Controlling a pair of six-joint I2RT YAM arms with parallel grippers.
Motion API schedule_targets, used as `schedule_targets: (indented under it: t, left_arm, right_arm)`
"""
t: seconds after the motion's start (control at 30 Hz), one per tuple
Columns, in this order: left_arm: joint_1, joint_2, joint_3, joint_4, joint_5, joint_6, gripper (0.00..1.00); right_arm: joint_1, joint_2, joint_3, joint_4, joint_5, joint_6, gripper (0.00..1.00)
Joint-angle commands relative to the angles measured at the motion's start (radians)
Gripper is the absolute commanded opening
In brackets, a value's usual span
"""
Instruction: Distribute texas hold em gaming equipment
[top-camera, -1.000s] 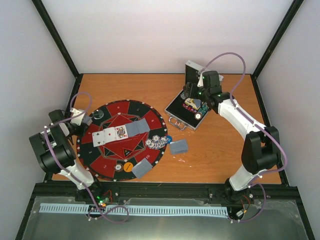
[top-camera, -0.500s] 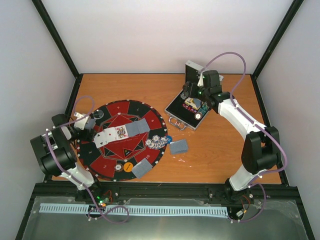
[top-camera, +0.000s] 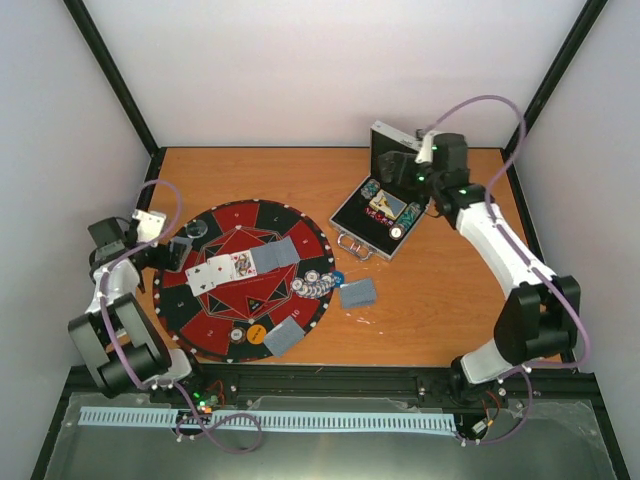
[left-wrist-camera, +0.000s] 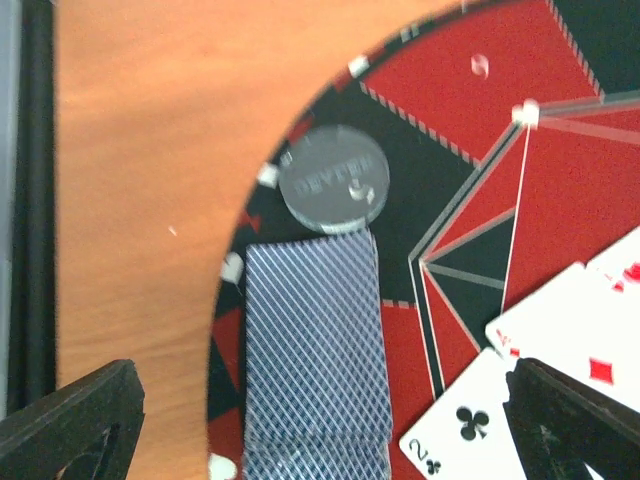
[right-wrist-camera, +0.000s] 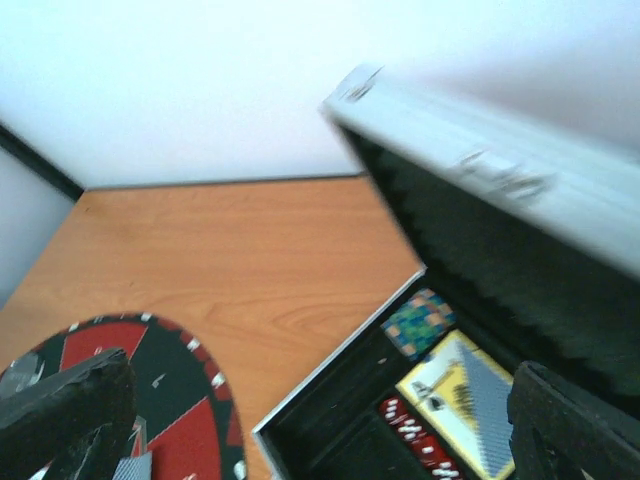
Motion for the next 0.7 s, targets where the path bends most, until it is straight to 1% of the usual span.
schedule_targets:
  t: [0.0, 0.1, 0.17, 0.3, 0.37, 0.43, 0.47, 0.53, 0.6, 0.67]
  left_arm:
    - [0.002, -0.084, 0.105, -0.005, 0.044, -0.229, 1.00]
    - [0.002, -0.148, 0.139, 0.026, 0.053, -0.477, 1.00]
    - [-0.002, -0.194, 0.150, 0.030, 0.061, -0.602, 1.00]
    - [-0.022, -0.252, 0.175, -0.038, 0.024, -0.712, 1.00]
    - [-0.023, -0.286, 0.171, -0.058, 0.031, -0.742, 1.00]
    - [-0.028, -0.347, 0.122, -0.001, 0.040, -0.763, 1.00]
    - [-0.035, -0.386, 0.076, 0.061, 0.003, -0.792, 1.00]
    - [-0.058, -0.456, -0.022, 0.195, -0.122, -0.848, 1.00]
    - [-0.074, -0.493, -0.110, 0.287, -0.221, -0.861, 1.00]
    - [-0.078, -0.484, -0.181, 0.344, -0.275, -0.858, 1.00]
  right_arm:
    - [-0.149, -0.127, -0.071, 0.087, -0.057, -0.009, 1.00]
    - [-0.295, -0.226, -0.214, 0.210, -0.146, 0.037, 1.00]
    - [-0.396, -0.301, -0.314, 0.277, -0.145, 0.058, 1.00]
    - [-0.519, -0.423, -0.495, 0.372, -0.036, 0.035, 1.00]
    - [-0.544, -0.488, -0.598, 0.452, 0.050, 0.008, 1.00]
    - [-0.549, -0.550, -0.717, 0.580, 0.132, -0.056, 1.00]
    - [-0.548, -0.574, -0.787, 0.660, 0.160, -0.094, 1.00]
    - [-0.548, -0.602, -0.903, 0.800, 0.189, -0.113, 1.00]
    - [-0.548, -0.603, -0.977, 0.877, 0.179, -0.093, 1.00]
    - [-0.547, -0.579, -1.020, 0.925, 0.157, -0.097, 1.00]
